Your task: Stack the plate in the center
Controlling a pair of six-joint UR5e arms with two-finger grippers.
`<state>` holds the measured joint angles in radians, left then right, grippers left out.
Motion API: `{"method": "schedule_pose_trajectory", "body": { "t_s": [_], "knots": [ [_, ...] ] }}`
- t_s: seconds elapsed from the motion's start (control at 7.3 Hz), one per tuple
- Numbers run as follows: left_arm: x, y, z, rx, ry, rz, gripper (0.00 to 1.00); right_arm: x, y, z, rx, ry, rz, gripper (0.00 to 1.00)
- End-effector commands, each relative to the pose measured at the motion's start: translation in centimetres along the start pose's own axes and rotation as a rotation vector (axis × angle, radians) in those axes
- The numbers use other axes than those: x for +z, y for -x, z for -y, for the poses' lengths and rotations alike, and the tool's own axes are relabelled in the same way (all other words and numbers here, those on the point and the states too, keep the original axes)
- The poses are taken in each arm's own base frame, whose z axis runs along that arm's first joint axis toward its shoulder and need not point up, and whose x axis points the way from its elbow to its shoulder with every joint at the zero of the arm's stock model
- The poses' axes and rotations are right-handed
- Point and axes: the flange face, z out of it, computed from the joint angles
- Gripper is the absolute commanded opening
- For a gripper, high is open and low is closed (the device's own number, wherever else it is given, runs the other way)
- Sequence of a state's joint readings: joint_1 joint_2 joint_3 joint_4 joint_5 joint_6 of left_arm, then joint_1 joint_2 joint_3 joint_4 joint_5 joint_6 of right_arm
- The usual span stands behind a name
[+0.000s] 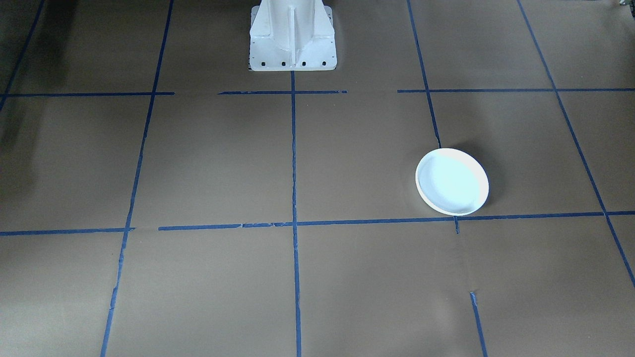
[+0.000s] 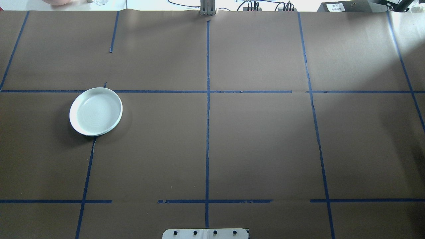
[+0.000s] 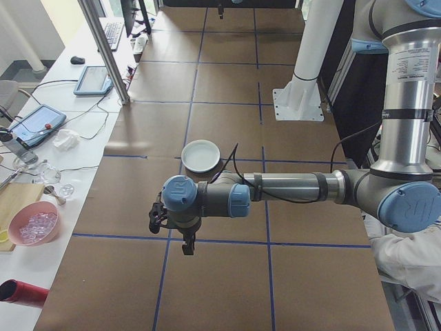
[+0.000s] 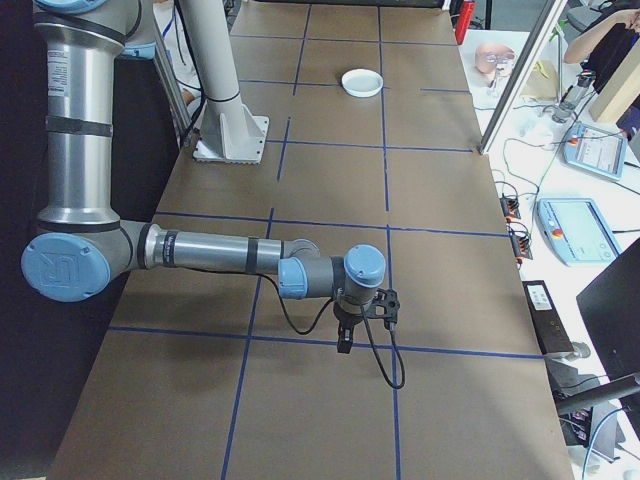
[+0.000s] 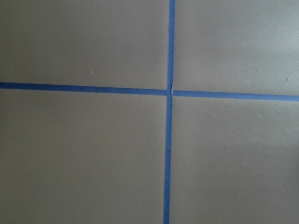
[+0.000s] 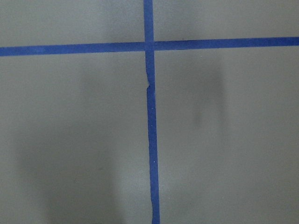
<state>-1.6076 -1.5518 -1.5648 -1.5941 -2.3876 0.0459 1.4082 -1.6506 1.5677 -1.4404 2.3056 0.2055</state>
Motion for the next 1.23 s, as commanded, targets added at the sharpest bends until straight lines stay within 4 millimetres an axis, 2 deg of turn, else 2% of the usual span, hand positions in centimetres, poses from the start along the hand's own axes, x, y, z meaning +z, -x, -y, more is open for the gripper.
{"method": "schedule_pose_trajectory", "body": {
  "t_s": [0.0, 0.41, 0.68, 1.1],
  "knots": [
    [0.2, 0.5, 0.0, 0.069, 0.005, 0.037, 1.0, -0.1, 0.0, 0.0, 0.001, -0.001, 0.0, 1.0],
    [0.2, 0.6, -0.1, 0.064, 0.006, 0.031, 1.0, 0.0, -0.1, -0.1, 0.001, 0.001, 0.0, 1.0],
    [-0.5, -0.2, 0.8, 0.082, -0.01, 0.037, 1.0, 0.0, 0.0, 0.0, 0.0, 0.0, 0.0, 1.0],
    [-0.7, -0.4, 0.9, 0.085, -0.013, 0.031, 1.0, 0.0, 0.0, 0.0, 0.0, 0.0, 0.0, 1.0]
  ]
}}
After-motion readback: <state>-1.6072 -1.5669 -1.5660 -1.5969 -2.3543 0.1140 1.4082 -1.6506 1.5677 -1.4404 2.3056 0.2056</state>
